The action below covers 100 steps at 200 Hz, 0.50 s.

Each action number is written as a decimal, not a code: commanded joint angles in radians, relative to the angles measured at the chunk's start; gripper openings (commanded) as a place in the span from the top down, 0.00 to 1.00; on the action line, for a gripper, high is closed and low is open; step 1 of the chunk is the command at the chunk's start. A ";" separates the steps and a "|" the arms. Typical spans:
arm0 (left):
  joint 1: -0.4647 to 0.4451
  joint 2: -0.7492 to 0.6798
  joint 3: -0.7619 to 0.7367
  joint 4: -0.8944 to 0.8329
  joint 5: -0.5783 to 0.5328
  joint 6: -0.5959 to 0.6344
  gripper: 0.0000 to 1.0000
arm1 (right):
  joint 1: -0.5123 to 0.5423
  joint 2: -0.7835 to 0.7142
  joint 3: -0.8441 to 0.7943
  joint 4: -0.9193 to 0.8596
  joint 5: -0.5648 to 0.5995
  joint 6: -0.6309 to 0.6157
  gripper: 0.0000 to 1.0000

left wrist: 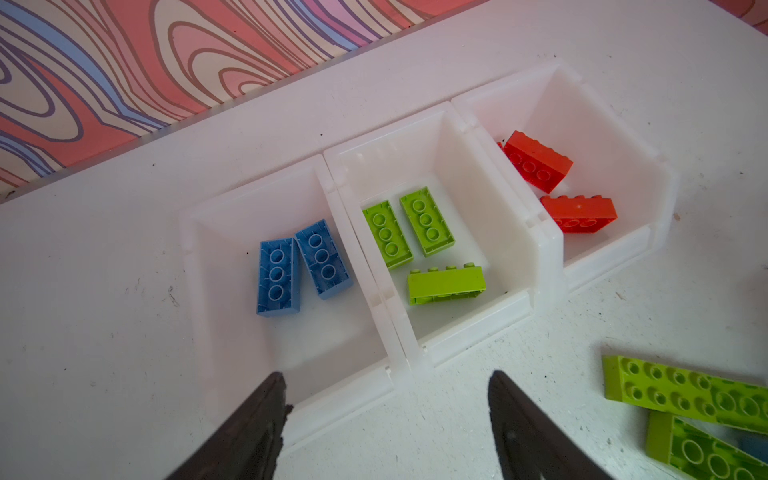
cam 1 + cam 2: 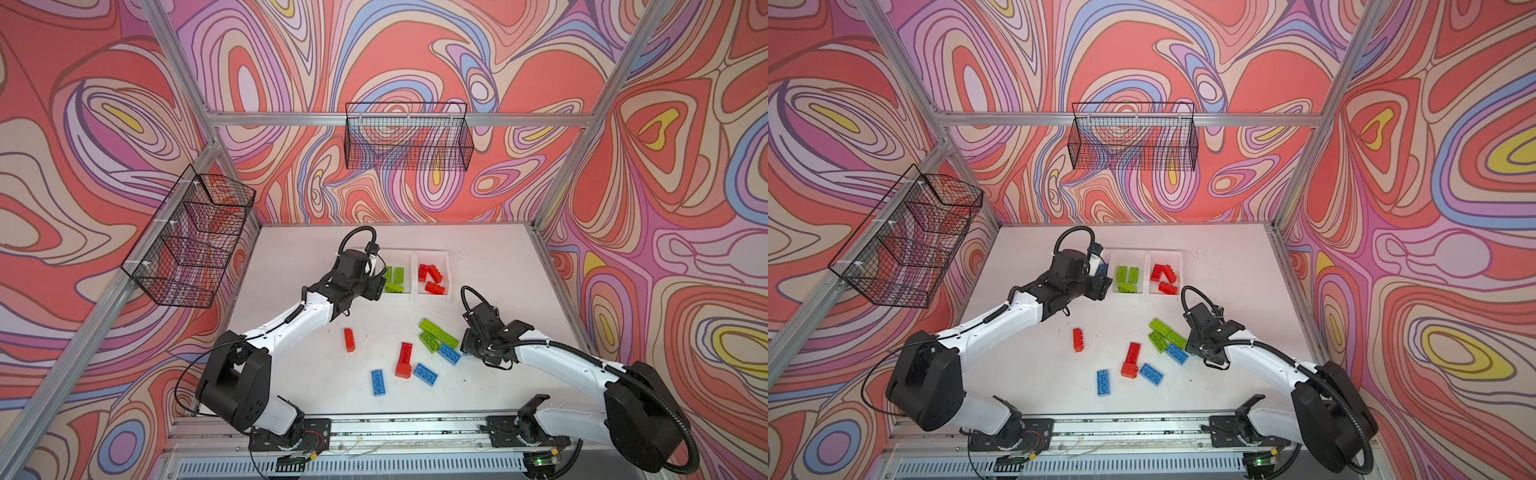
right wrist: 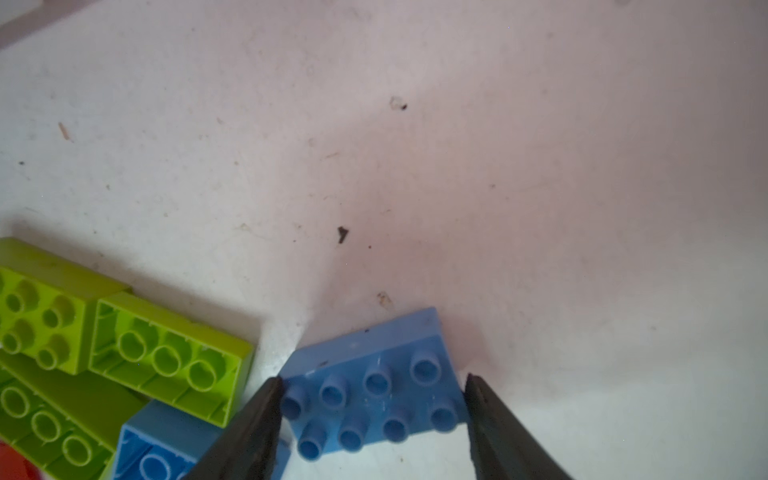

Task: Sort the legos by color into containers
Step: 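Release the lime-green brick into the middle bin while right gripper grasps a blue brick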

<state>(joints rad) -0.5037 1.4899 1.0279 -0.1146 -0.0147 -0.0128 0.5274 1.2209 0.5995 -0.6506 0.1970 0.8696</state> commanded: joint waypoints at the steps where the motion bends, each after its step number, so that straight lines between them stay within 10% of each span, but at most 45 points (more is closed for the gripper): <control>1: 0.002 -0.024 0.002 0.013 0.008 -0.010 0.21 | -0.038 -0.015 0.042 -0.039 0.081 0.006 0.41; 100: 0.002 -0.040 -0.008 0.000 0.009 -0.016 0.21 | -0.130 0.075 0.041 0.063 -0.046 -0.120 0.18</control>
<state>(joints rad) -0.5037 1.4727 1.0267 -0.1150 -0.0078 -0.0196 0.4004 1.2888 0.6548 -0.6109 0.1783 0.7662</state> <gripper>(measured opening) 0.786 0.810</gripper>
